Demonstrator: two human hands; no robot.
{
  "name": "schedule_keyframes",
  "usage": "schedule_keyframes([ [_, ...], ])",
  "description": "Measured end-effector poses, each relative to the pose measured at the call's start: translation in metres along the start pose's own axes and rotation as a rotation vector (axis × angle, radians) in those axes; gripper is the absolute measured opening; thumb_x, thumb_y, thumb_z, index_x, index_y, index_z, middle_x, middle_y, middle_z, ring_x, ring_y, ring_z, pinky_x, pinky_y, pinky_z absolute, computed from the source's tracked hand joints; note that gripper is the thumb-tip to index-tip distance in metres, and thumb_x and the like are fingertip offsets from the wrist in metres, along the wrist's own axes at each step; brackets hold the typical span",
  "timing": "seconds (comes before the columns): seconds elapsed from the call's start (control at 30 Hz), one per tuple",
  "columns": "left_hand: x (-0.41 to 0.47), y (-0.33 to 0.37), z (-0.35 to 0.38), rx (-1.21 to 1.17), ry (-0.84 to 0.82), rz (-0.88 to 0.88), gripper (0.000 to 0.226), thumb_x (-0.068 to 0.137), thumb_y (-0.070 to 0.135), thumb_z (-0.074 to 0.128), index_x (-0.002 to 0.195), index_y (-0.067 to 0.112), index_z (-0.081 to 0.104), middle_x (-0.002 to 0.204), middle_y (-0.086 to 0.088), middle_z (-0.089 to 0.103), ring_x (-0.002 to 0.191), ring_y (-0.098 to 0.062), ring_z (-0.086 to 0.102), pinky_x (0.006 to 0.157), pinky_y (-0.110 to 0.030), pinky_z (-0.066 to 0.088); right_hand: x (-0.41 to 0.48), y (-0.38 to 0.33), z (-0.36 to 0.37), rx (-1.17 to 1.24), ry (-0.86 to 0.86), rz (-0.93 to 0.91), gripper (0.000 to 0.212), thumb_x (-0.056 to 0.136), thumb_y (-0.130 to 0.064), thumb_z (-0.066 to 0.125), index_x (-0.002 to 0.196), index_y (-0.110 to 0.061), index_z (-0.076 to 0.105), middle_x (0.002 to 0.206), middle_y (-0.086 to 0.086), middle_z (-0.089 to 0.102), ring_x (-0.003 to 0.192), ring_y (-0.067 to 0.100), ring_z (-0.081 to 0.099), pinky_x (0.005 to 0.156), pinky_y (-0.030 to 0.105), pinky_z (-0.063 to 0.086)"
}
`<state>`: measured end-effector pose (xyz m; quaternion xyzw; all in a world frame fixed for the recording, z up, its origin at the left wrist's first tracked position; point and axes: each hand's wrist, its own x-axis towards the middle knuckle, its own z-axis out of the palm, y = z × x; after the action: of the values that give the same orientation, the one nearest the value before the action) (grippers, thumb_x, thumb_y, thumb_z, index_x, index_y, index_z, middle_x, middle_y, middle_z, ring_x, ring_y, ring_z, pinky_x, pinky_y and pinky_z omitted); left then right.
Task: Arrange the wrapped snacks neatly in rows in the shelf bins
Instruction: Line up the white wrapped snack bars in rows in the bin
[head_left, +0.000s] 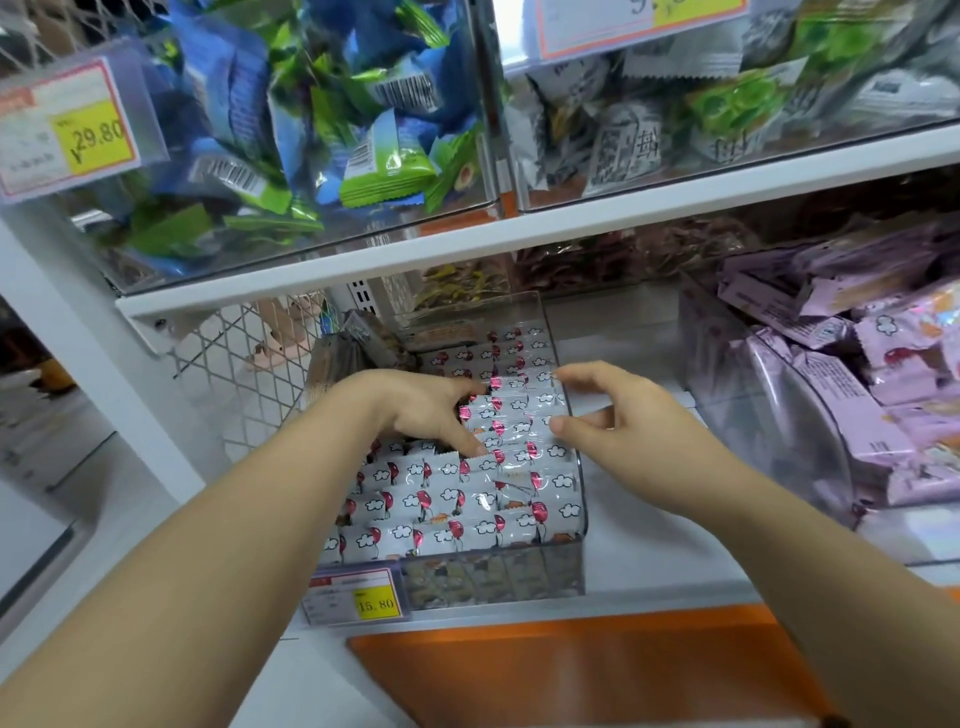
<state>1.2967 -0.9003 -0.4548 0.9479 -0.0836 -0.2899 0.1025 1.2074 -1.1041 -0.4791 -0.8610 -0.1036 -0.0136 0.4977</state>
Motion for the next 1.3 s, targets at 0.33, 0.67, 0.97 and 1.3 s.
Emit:
schedule_keyframes([
  [0.33,0.002,0.001,0.001,-0.016,-0.016,-0.023,0.093,0.084,0.034,0.069,0.151,0.026,0.006,0.158,-0.007,0.016,0.142,-0.024,0.022,0.114,-0.035,0.024,0.001,-0.001,0.003,0.058,-0.024,0.046,0.051,0.091,-0.031,0.058,0.139,-0.028,0.040,0.135,-0.007,0.051,0.097,0.010,0.064,0.083,0.023,0.042],
  [0.67,-0.002,-0.009,0.006,-0.202,-0.030,0.006,0.099,0.080,0.031,0.075,0.151,0.030,0.005,0.155,-0.007,0.024,0.139,-0.023,0.029,0.116,-0.039,0.023,0.000,-0.001,0.003,0.051,-0.028,0.051,0.050,0.091,-0.031,0.058,0.138,-0.029,0.040,0.134,-0.007,0.051,0.101,0.012,0.063,0.087,0.025,0.043],
  [0.97,-0.004,-0.015,0.023,-0.305,0.108,0.079,0.085,0.083,0.025,0.072,0.149,0.027,0.018,0.111,0.001,0.056,0.111,-0.019,0.054,0.102,-0.032,0.041,0.001,-0.001,0.005,0.043,-0.015,0.066,0.050,0.091,-0.032,0.057,0.138,-0.030,0.040,0.133,-0.011,0.050,0.097,0.008,0.063,0.080,0.024,0.044],
  [1.3,-0.006,-0.005,0.023,-0.181,0.219,0.069,0.093,0.084,0.034,0.069,0.152,0.017,0.008,0.140,-0.012,0.047,0.119,-0.021,0.050,0.095,-0.023,0.036,0.000,-0.003,0.006,0.038,0.017,0.066,0.050,0.092,-0.030,0.058,0.138,-0.029,0.040,0.134,-0.009,0.050,0.097,0.010,0.062,0.081,0.022,0.041],
])
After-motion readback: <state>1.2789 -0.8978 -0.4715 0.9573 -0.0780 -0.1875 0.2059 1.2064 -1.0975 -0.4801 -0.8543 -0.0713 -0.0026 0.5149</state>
